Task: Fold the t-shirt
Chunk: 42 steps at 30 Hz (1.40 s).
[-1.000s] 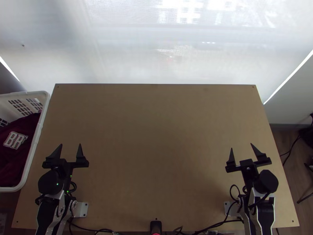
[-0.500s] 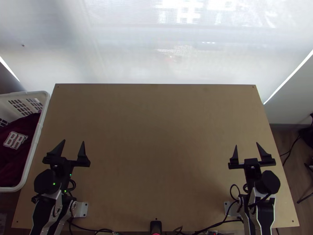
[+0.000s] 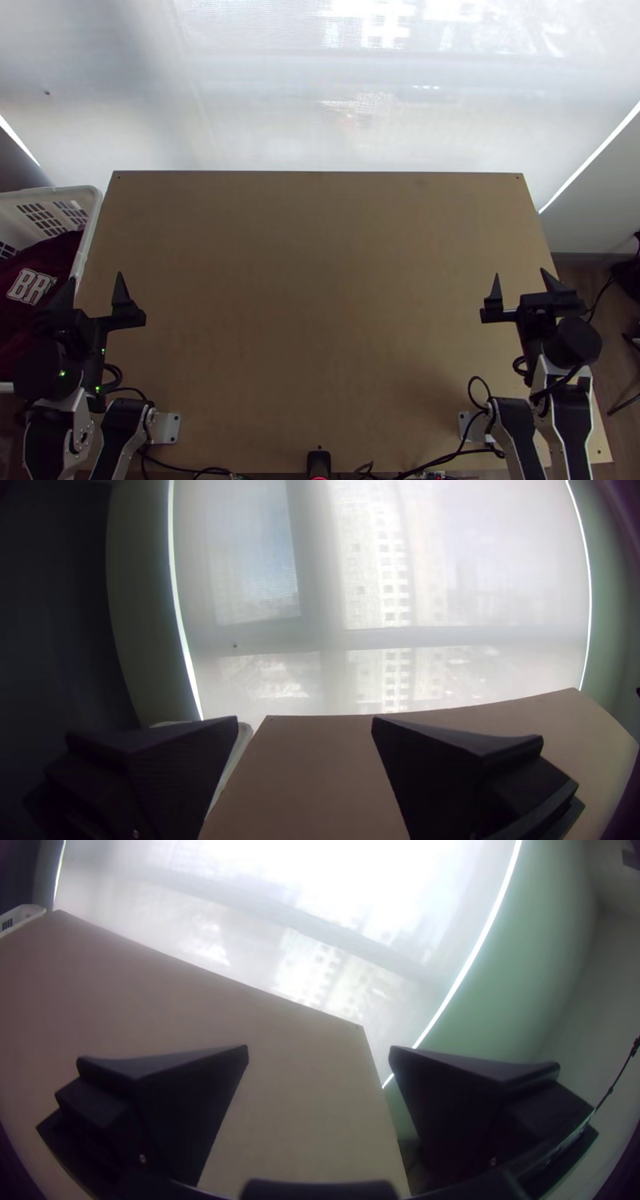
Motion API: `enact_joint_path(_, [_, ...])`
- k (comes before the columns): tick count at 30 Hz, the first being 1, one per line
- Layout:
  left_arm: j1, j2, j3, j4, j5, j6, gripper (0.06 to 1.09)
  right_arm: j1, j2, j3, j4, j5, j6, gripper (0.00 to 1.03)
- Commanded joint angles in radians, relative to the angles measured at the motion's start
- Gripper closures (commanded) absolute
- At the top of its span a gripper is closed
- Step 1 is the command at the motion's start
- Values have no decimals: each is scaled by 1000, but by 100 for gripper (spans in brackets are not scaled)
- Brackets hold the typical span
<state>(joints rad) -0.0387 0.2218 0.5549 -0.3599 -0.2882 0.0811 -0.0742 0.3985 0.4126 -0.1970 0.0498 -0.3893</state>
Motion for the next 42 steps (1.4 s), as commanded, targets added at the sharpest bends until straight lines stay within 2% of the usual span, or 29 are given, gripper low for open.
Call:
enact_joint_path(1, [125, -15, 73, -177, 29, -24, 11, -1, 211, 315, -194, 4, 47, 5])
enact_joint_path(4, [218, 77, 128, -255, 47, -66, 11, -1, 258, 433, -331, 4, 49, 5])
enact_joint_path(9, [491, 291, 174, -257, 55, -55, 11, 22, 338, 637, -522, 2, 78, 5])
enact_joint_path(10, [566, 337, 194, -258, 78, -52, 11, 22, 355, 673, -561, 2, 92, 5])
enact_joint_path(13, [810, 459, 264, -232, 256, -1, 11, 30, 378, 758, -637, 2, 106, 5])
enact_joint_path(14, [869, 522, 300, -231, 287, 8, 11, 42, 384, 789, -660, 1, 112, 5])
enact_joint_path(16, [924, 645, 366, -229, 293, 42, 11, 73, 416, 865, -723, 1, 148, 5])
enact_joint_path(17, [959, 702, 395, -228, 296, 72, 11, 88, 436, 908, -760, -1, 170, 5])
enact_joint_path(19, [1027, 784, 427, -211, 370, 147, 11, 105, 458, 976, -800, -1, 185, 5])
enact_joint_path(22, [1097, 889, 474, -220, 425, 212, 11, 122, 488, 1068, -846, -4, 210, 5])
enact_joint_path(29, [1200, 1074, 494, -143, 446, 447, 12, 152, 588, 1279, -961, -4, 280, 5])
enact_joint_path(32, [1231, 1151, 494, -103, 472, 533, 12, 152, 605, 1319, -976, -2, 285, 5])
enact_joint_path(42, [1261, 1343, 543, -27, 471, 853, 12, 111, 648, 1448, -1049, 2, 299, 5])
